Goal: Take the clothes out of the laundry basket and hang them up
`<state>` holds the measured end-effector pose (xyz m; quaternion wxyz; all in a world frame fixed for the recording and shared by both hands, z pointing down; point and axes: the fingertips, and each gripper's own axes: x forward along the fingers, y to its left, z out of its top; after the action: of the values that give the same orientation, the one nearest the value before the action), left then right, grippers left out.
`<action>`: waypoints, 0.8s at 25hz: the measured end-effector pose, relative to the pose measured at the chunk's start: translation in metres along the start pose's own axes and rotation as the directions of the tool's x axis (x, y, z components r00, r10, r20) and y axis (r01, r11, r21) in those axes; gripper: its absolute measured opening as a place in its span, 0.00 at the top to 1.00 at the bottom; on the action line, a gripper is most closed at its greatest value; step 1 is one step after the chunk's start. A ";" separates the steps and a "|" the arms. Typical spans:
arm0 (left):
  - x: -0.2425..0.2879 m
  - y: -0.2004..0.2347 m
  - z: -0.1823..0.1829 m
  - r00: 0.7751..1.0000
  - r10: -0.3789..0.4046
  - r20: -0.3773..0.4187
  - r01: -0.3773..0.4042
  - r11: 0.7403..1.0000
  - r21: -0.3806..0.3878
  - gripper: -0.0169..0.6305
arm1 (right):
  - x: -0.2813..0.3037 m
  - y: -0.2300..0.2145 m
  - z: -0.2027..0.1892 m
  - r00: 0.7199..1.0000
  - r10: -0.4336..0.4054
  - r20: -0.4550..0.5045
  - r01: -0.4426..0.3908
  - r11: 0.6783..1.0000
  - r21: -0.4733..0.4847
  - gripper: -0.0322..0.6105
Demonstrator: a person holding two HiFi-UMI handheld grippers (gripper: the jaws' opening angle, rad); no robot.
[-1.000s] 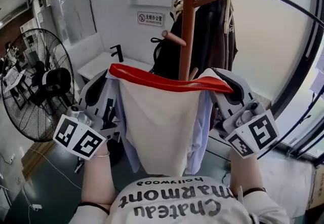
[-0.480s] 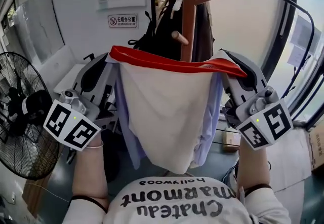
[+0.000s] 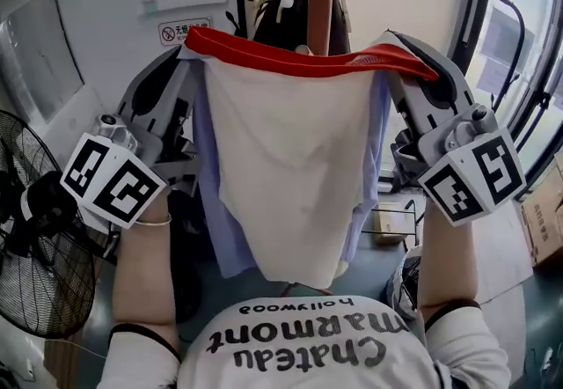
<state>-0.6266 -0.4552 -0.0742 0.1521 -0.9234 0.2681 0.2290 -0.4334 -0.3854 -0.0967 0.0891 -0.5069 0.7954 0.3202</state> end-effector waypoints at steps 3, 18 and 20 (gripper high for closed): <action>0.013 0.004 0.008 1.000 -0.019 0.016 0.018 1.000 0.017 0.95 | 0.010 -0.009 0.007 1.000 -0.001 0.014 0.001 1.000 -0.016 0.90; 0.071 0.062 0.003 0.993 0.107 -0.053 -0.100 0.988 0.117 0.95 | 0.063 -0.068 -0.020 0.991 -0.090 -0.099 0.081 0.993 -0.089 0.90; 0.071 0.067 -0.012 0.989 0.124 -0.085 -0.113 0.987 0.114 0.95 | 0.061 -0.070 -0.031 0.986 -0.110 -0.126 0.096 0.989 -0.116 0.90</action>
<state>-0.6067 -0.5443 -0.1100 0.1759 -0.9056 0.3414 0.1799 -0.3963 -0.4698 -0.1302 0.0250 -0.5714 0.7536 0.3239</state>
